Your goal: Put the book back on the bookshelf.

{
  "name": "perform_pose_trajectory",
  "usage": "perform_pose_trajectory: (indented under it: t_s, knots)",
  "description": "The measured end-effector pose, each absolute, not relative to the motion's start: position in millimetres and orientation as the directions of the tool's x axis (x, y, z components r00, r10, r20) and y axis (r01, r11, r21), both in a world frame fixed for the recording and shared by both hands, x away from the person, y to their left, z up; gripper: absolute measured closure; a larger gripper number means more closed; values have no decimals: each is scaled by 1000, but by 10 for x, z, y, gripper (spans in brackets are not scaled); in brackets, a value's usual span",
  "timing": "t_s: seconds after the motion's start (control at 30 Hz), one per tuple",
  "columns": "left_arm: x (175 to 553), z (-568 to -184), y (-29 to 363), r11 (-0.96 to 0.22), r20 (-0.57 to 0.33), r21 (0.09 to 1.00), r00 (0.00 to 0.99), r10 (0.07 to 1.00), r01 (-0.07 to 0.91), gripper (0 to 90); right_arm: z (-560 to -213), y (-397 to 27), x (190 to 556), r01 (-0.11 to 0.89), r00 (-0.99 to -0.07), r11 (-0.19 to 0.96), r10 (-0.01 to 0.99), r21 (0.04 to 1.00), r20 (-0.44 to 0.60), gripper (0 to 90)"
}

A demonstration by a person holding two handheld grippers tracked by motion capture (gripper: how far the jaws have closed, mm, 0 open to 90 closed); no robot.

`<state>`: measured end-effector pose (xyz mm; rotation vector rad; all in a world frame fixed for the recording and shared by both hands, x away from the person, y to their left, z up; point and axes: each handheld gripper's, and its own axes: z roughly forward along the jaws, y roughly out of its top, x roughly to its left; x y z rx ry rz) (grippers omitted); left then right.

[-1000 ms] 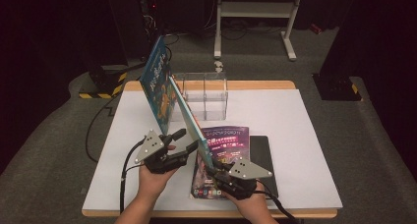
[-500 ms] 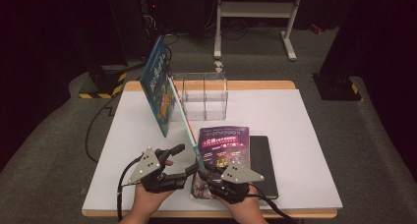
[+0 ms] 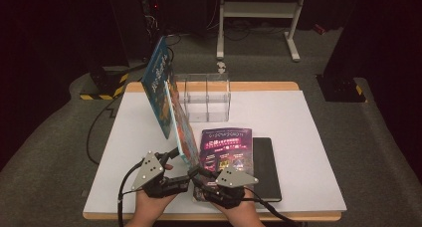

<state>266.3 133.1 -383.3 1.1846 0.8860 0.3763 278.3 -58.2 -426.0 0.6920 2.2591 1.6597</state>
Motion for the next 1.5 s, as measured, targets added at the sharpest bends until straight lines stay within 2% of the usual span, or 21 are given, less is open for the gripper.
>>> perform_pose_trajectory:
  t_s: [0.17,0.37,0.47,0.7,0.9,0.93,1.07,1.23,1.5]
  knots:
    - [2653,-3851,1336,344,-371,924,610,700,167,248,-4276,-541,2774,218,-861,248,504,944,67,613]
    - [2633,-3864,1317,339,-364,927,609,705,162,248,-4310,-594,2810,254,-872,227,473,940,122,568]
    - [2640,-3859,1315,332,-358,929,612,705,161,248,-4286,-726,2755,273,-870,216,472,938,144,527]
    - [2642,-3861,1296,329,-354,931,613,706,160,249,-4253,-1054,2687,287,-849,178,502,941,164,503]
    - [2649,-3859,1290,320,-346,934,618,706,158,252,-4249,-1343,2818,272,-787,150,604,951,130,483]
    - [2649,-3859,1277,324,-349,933,617,705,158,252,-4267,-1426,2929,263,-748,161,656,951,96,473]
    - [2641,-3861,1271,314,-338,937,618,710,152,259,-4310,-1568,3146,275,-678,189,734,943,51,472]
    - [2625,-3852,1313,300,-333,940,614,716,160,263,-4404,-1721,3242,313,-625,130,774,941,101,473]
    - [2615,-3842,1408,280,-323,945,617,717,170,283,-4475,-1727,3233,328,-621,125,775,936,114,473]
